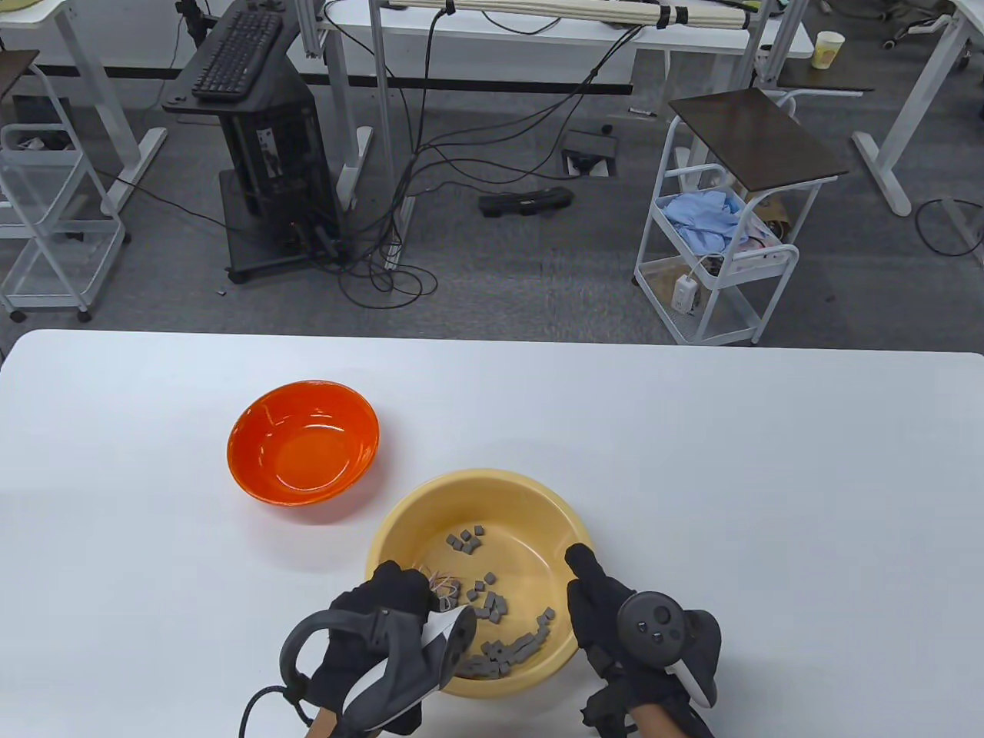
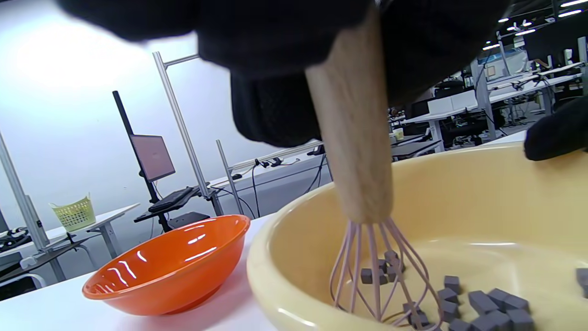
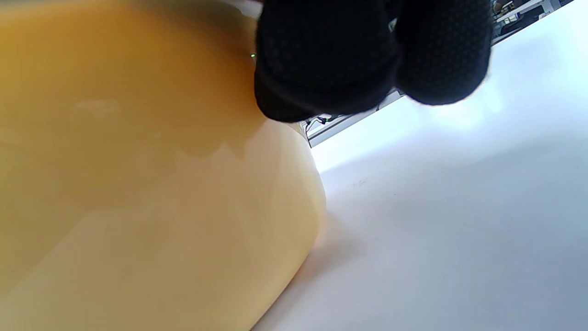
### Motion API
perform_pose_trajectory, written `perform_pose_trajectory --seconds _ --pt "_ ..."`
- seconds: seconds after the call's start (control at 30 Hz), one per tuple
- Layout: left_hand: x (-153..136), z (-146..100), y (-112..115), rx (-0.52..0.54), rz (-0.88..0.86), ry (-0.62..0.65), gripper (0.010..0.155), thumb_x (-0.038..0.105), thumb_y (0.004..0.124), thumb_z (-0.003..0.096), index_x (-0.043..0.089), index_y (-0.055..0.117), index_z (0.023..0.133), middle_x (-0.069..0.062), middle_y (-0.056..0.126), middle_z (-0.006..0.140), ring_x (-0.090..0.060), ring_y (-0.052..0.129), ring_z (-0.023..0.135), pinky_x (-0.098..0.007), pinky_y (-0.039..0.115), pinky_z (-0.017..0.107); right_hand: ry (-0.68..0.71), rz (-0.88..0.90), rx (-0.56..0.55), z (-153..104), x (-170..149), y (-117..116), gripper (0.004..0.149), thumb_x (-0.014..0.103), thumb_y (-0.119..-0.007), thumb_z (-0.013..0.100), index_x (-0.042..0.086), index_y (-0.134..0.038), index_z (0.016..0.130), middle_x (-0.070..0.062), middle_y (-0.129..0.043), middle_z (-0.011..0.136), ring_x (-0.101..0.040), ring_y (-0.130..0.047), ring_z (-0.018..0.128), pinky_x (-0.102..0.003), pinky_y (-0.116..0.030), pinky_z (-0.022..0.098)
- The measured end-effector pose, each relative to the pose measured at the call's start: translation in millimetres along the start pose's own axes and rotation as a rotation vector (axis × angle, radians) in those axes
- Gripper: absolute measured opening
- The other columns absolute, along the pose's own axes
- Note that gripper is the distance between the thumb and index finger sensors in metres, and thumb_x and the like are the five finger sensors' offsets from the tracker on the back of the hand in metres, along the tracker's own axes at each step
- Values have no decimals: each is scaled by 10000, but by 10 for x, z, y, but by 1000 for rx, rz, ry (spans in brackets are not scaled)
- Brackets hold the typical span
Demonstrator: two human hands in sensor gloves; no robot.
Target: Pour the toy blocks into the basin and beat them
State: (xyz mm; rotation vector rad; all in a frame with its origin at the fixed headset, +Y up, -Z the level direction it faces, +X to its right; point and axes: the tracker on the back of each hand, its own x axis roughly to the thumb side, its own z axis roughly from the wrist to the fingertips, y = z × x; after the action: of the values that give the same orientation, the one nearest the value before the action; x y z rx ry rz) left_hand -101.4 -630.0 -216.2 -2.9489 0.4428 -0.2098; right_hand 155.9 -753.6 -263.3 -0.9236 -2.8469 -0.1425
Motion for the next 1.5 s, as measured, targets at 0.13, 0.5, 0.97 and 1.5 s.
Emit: perform_pose_trajectory --seconds 0.13,0.5,0.97,1.5 --pt "46 -60 -78 -22 -18 62 362 455 831 569 165 959 743 -132 1028 646 4 951 156 -246 891 156 -2 -1 -3 2 3 -3 444 341 -641 714 160 -598 1116 -210 -875 676 -233 -911 335 -578 -765 537" --pt "-12 -98 -155 -44 -190 151 365 455 816 580 159 962 735 -142 1024 635 -4 951 158 -249 888 159 -4 4 -5 9 6 -7 441 340 -640 714 161 -600 1114 -208 -874 674 -230 -909 334 -577 -765 538" --pt "-36 205 255 -266 -616 330 464 346 789 616 96 765 1007 -248 831 932 -87 989 438 -309 897 345 -4 13 2 9 -7 -1 439 340 -638 713 167 -599 1114 -212 -873 682 -238 -911 341 -582 -761 541" --pt "-28 311 486 -142 -490 193 492 273 783 619 123 674 1074 -264 734 1060 -147 1029 578 -365 915 437 7 15 12 8 -15 9 444 344 -633 716 161 -593 1118 -219 -869 692 -245 -912 350 -586 -757 544"
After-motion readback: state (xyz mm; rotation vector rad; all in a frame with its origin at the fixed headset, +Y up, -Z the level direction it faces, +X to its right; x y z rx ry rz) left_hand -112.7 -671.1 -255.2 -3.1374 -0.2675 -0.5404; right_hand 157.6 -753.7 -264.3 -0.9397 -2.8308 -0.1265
